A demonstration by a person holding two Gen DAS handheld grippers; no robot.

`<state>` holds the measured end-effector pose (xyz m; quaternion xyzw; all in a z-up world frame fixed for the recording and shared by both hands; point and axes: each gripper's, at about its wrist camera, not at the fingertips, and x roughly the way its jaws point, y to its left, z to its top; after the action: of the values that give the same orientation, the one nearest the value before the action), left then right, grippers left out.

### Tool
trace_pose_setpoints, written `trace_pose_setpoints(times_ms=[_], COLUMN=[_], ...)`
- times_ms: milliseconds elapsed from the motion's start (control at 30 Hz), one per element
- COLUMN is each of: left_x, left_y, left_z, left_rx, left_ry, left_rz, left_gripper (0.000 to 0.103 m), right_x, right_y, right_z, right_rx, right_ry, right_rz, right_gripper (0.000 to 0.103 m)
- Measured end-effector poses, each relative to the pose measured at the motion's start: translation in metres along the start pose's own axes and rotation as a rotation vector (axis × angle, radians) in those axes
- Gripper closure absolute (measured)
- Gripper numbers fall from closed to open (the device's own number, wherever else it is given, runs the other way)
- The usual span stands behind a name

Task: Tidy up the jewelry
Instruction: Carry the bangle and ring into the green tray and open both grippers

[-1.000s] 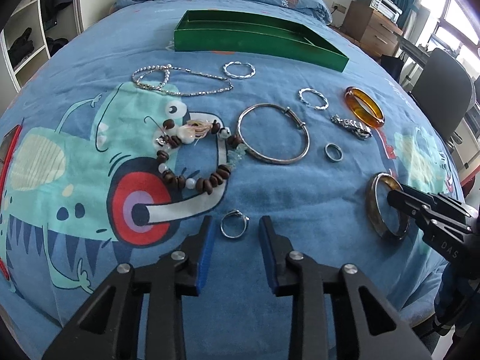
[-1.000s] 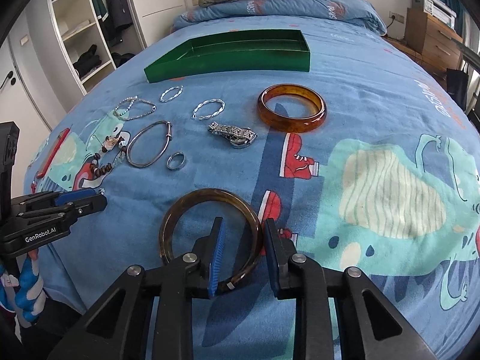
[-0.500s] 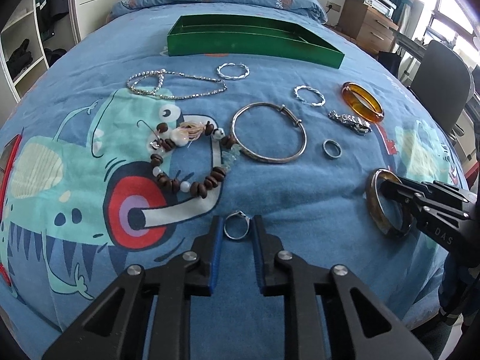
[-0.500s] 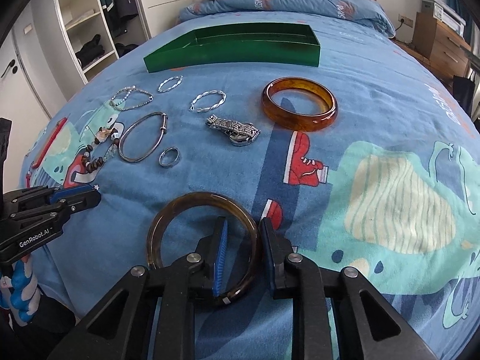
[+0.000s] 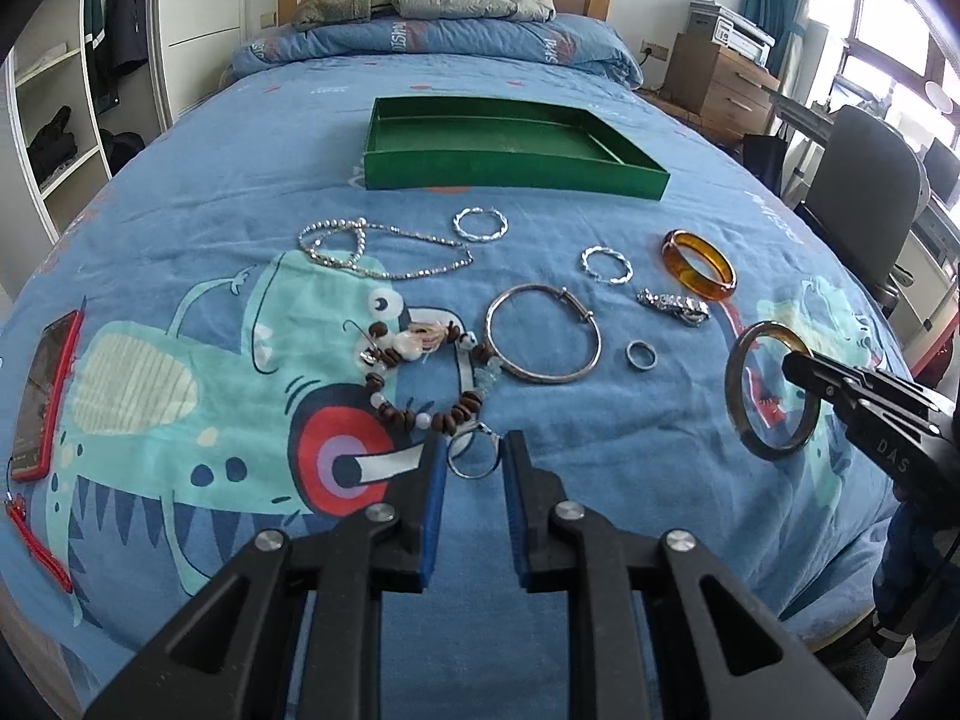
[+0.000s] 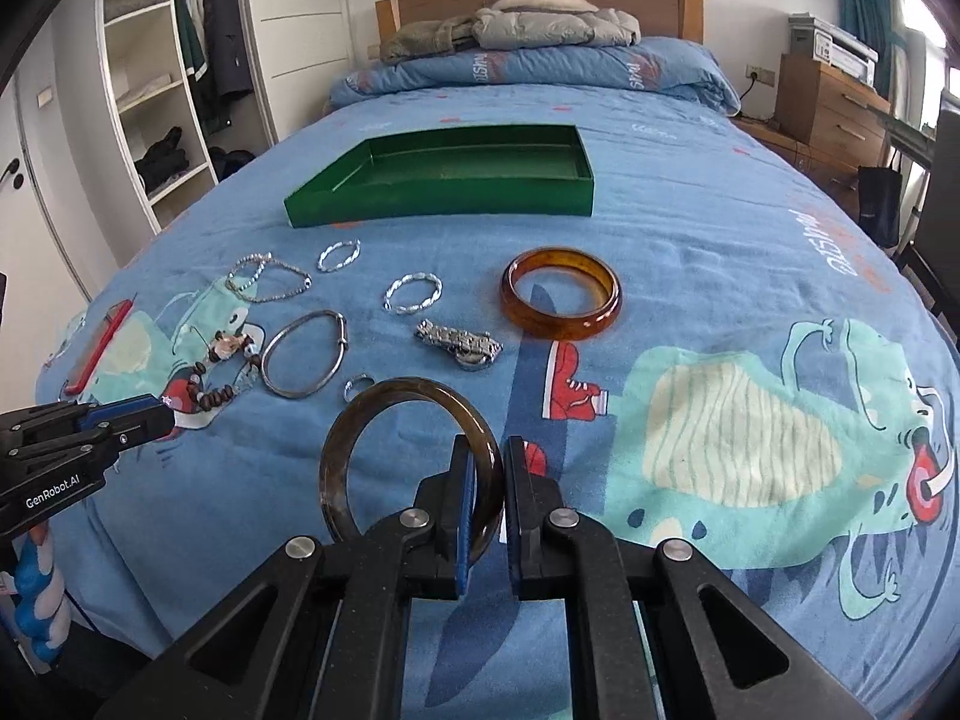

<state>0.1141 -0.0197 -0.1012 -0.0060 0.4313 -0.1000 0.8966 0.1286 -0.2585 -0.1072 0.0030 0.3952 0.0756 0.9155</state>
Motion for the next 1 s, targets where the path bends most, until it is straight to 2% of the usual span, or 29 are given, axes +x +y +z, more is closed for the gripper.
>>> trace_pose_setpoints(times_ms=[233,500,733,1000], left_x=[-0.024,-0.013,0.036,0.105], left_y=[0.017,0.031,0.036,0.042], left_z=[0.026,0.094,0.168,0.229], left_rx=[-0.013,-0.018,-0.038,-0.048], left_ry=[-0.076,-0.162,-0.190,-0.171], left_rz=[-0.021,-0.028,-0.025,0.000], left_gripper=[0.085,0.085,0.085,0.085], right_x=[-0.031,-0.035,0.017,0.098], right_y=[0.013,0.022,0.011,-0.012], right_z=[0.027,0.099,0.171,0.214], right_rx=[-0.001,-0.025,0.064,0.149], right_ry=[-0.109,-0.217,-0.247,-0.204], right_rz=[-0.027,-0.031,0.004,-0.009], right_gripper=[0.094,0.094,0.094,0.094])
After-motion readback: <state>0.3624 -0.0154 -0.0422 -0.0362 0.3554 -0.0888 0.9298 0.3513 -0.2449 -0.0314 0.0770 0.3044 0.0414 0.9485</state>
